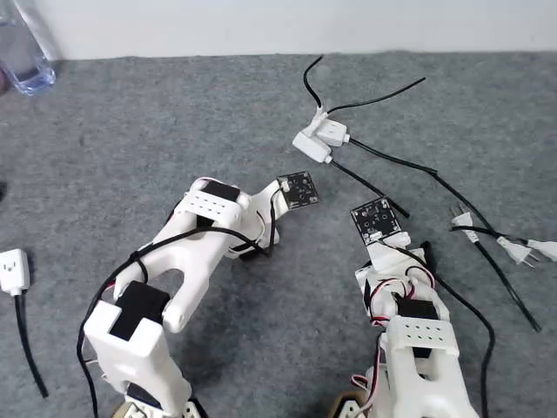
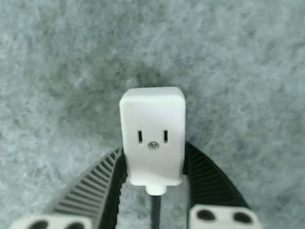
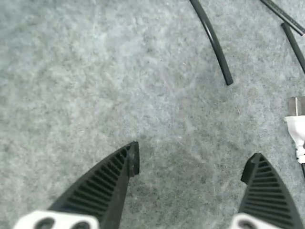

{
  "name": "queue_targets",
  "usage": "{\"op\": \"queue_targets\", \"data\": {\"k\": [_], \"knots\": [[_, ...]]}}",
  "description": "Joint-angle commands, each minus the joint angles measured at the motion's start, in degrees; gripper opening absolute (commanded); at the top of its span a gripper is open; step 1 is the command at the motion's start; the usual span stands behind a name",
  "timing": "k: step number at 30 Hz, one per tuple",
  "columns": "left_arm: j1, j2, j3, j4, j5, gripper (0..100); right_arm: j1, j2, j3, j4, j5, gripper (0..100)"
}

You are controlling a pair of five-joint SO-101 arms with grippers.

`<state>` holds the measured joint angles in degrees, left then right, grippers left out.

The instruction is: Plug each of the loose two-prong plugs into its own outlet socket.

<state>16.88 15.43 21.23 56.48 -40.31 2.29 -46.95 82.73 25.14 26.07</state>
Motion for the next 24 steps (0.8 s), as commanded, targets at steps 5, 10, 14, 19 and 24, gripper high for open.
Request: {"op": "queue_targets", "data": {"k": [5,10,14,19,24], "knots": [[1.6,-0.4,-2.0,3.3,-0.3,1,0.2,-0.6,-0.4,-1.2,-0.4,33.9],[6.4,-3.4,-1.6,11.5,-0.6,1,0.2,-0.6,-0.4,-1.2,-0.4,33.9],[9.5,-10.0,-1.5,18.4,-2.1,1,0.2,-0.6,-0.4,-1.2,-0.4,33.9],[12.9,-15.5,3.9,27.2,-10.5,1,0.2,-0.6,-0.4,-1.2,-0.4,33.9],[13.0,-16.4,6.9,30.2,-15.0,1,0.2,-0.6,-0.4,-1.2,-0.4,33.9]]}}
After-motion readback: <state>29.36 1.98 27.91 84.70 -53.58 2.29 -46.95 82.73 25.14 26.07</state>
